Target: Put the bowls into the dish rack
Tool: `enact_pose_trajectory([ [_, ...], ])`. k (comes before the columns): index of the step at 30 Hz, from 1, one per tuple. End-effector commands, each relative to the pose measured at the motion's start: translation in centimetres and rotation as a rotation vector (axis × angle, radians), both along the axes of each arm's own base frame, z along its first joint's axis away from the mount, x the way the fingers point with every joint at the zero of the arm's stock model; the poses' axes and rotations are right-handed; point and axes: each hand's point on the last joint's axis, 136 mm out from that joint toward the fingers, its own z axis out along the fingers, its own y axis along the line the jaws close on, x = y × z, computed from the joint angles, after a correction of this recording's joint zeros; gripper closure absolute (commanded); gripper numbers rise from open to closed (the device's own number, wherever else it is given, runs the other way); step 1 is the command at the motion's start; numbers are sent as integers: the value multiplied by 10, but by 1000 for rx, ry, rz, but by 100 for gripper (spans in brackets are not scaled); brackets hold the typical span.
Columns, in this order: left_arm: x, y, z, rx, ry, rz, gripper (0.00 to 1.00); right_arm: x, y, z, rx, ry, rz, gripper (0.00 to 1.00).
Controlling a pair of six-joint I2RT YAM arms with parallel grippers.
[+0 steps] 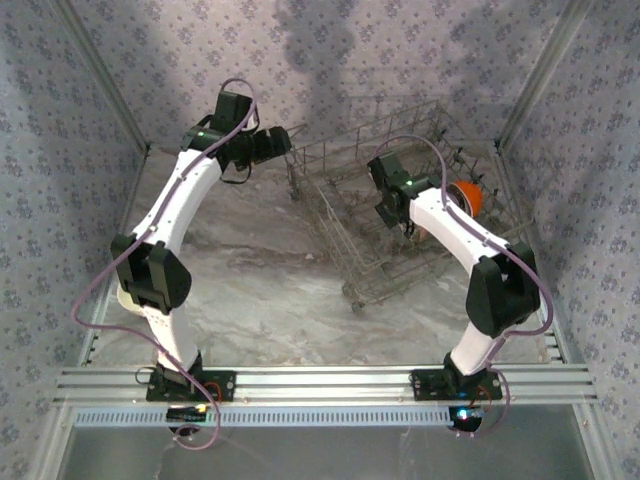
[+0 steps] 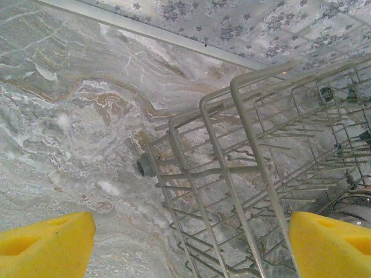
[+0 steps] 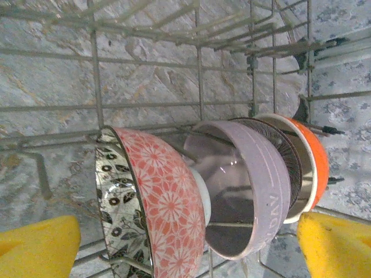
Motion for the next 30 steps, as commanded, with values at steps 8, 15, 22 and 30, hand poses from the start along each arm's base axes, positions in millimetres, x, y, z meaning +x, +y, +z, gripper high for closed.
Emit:
enact_pose_trajectory([
  [8, -5, 38, 11, 63, 36, 114, 13, 51, 35, 83, 320, -113, 60, 3],
  [15, -38, 106, -9, 134, 173, 308, 12, 92, 103, 131, 486, -133, 231, 4],
  [22, -126, 190, -62, 169, 407, 566, 12, 101, 140, 131, 655, -81, 308, 4],
  [30, -231, 255, -99, 131, 560, 831, 11, 100, 162, 118, 736, -21, 362, 6],
])
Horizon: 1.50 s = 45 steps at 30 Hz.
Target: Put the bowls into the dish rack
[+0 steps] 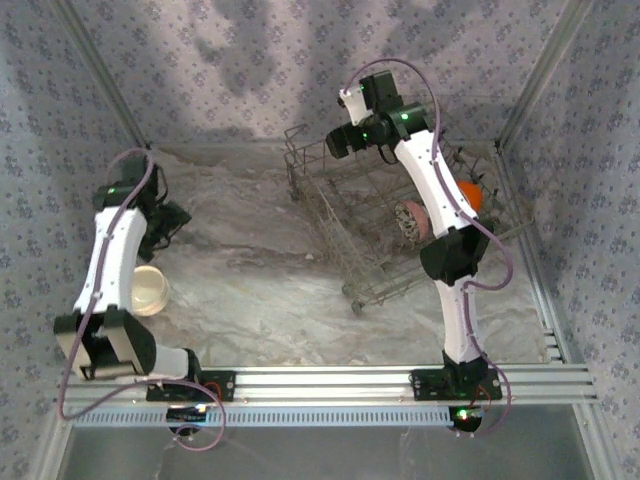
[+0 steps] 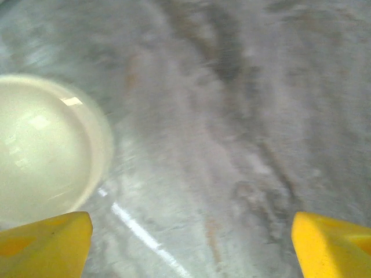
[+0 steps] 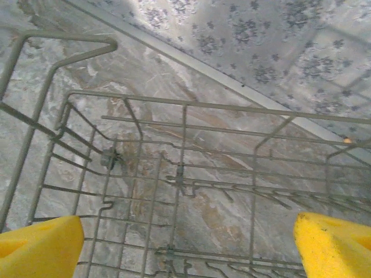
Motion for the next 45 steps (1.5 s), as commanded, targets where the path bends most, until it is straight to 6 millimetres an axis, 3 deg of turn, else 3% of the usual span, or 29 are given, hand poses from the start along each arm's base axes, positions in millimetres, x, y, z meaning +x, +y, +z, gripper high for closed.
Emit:
enact_pose_trajectory([
  [1, -41, 14, -12, -8, 75, 101, 11, -6, 12, 4, 68, 31, 43, 6],
  [6, -73, 32, -27, 1, 145, 171, 10, -8, 13, -1, 71, 50, 53, 7],
  [12, -88, 41, -47, -54, 189, 224, 9, -8, 14, -8, 72, 66, 56, 7],
  [21, -60, 39, -71, -127, 215, 125, 11, -10, 16, -18, 47, 83, 54, 7],
  [29, -53, 44, -82, -122, 279, 25, 17, -11, 12, -23, 27, 93, 43, 7],
  [37, -49, 47, -91, -117, 319, -43, 28, -12, 12, -26, 28, 101, 42, 8],
  [45, -43, 45, -95, -132, 332, -71, 48, -12, 12, -28, 31, 106, 42, 7],
])
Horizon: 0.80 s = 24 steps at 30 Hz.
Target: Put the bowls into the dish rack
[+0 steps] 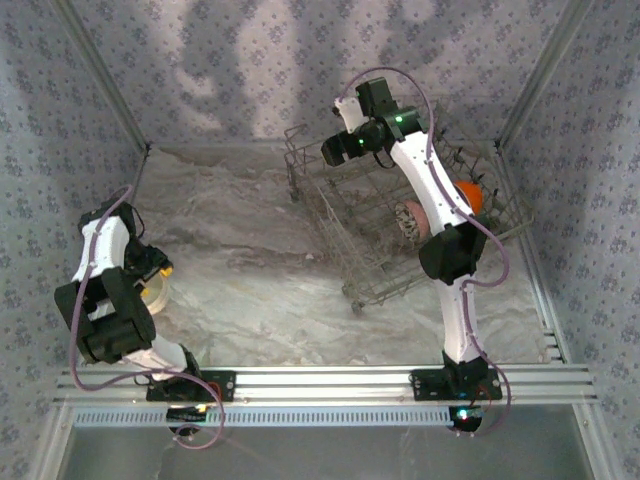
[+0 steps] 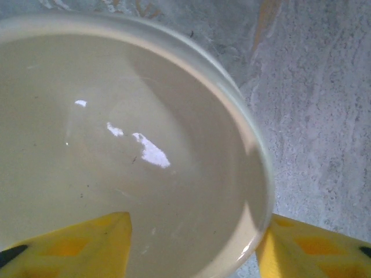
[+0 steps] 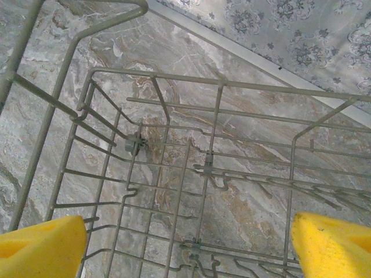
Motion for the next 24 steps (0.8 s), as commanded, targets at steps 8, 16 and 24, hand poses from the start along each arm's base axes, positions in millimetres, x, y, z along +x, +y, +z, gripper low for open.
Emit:
enact_pose_trajectory([
  [8, 6, -1, 6, -6, 0, -32, 61, -5, 1, -3, 5, 24, -7, 7],
  [16, 3, -4, 7, -10, 11, -43, 76, -5, 3, -3, 13, 26, -4, 7],
  [24, 2, -5, 12, -1, 10, -53, 87, -6, 3, -2, 17, 28, -2, 7],
])
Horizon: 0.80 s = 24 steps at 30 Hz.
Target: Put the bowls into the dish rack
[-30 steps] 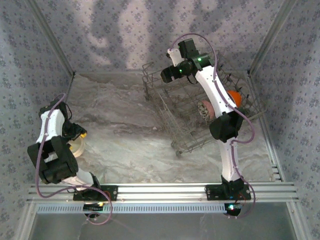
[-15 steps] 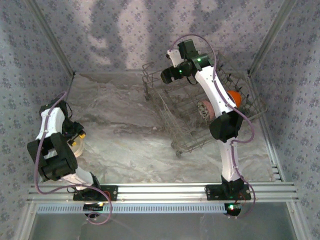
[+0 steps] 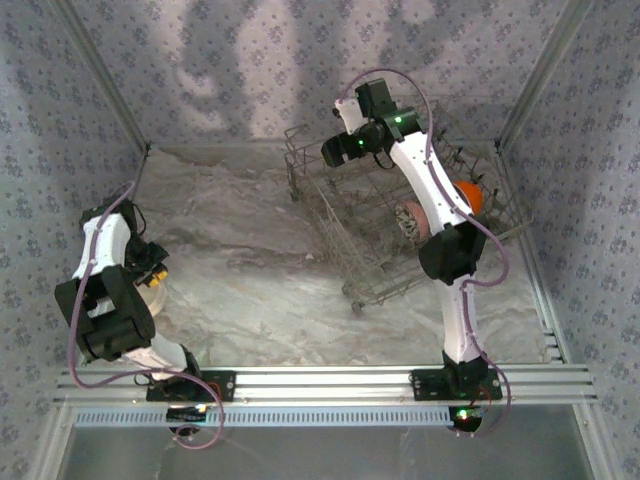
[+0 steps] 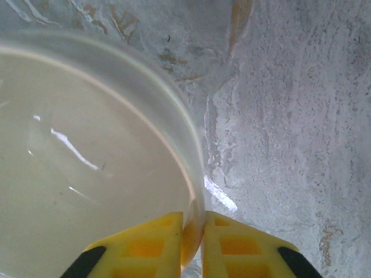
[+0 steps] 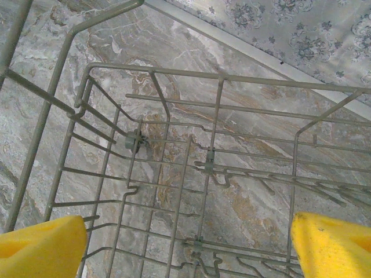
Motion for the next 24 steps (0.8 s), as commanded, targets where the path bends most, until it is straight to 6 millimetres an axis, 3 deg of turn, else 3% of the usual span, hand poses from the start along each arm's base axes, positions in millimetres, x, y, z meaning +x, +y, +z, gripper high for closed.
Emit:
enact_pose_trajectory([
  [1, -5, -2, 10, 9, 19, -11, 88, -5, 4, 1, 15, 16, 8, 7],
  [13, -9, -5, 16, 30, 29, -29, 93, -7, 6, -2, 18, 26, 11, 7],
  [24, -8, -11, 38, 57, -4, -34, 99, -6, 6, -2, 24, 27, 10, 7],
])
